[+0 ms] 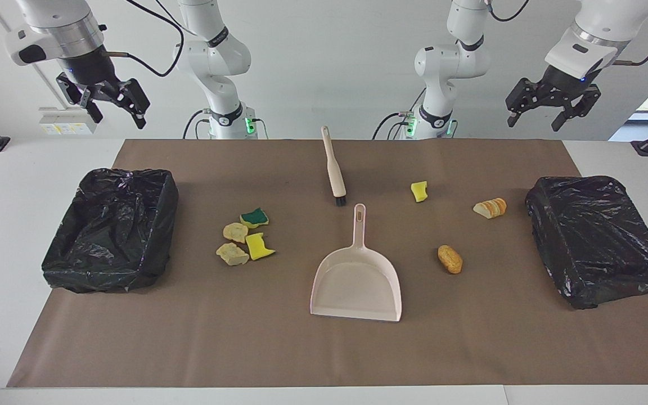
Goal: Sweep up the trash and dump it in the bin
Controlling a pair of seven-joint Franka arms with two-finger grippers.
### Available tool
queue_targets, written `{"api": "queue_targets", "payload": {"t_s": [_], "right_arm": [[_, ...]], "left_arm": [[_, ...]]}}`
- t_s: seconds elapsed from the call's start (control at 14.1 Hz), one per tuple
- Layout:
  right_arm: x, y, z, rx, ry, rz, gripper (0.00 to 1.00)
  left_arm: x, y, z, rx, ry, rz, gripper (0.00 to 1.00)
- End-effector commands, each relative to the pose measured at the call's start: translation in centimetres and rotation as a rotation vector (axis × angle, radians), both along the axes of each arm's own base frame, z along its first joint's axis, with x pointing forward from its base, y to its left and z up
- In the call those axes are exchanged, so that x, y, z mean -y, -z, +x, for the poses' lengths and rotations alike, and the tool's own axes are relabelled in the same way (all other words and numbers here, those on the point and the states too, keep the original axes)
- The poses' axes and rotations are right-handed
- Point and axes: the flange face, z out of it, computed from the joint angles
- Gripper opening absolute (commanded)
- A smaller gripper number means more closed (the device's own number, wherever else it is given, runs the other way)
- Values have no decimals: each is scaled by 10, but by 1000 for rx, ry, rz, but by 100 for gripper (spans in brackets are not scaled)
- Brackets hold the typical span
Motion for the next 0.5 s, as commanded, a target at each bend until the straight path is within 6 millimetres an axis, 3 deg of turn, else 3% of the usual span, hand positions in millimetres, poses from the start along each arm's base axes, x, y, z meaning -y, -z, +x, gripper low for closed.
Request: {"api": "queue_targets", "payload": {"t_s": [0.0, 0.14, 0.42], "right_arm": [[-3, 21, -8, -46, -27, 28, 100], [-26, 35, -6, -71, -65, 29, 100], [-47, 20, -8, -42, -119, 15, 100]], "left_arm": [[-2, -7, -6, -18, -15, -9, 100], [-1, -5, -7, -24, -15, -9, 100], [9, 0, -16, -38, 0, -6, 100]]}}
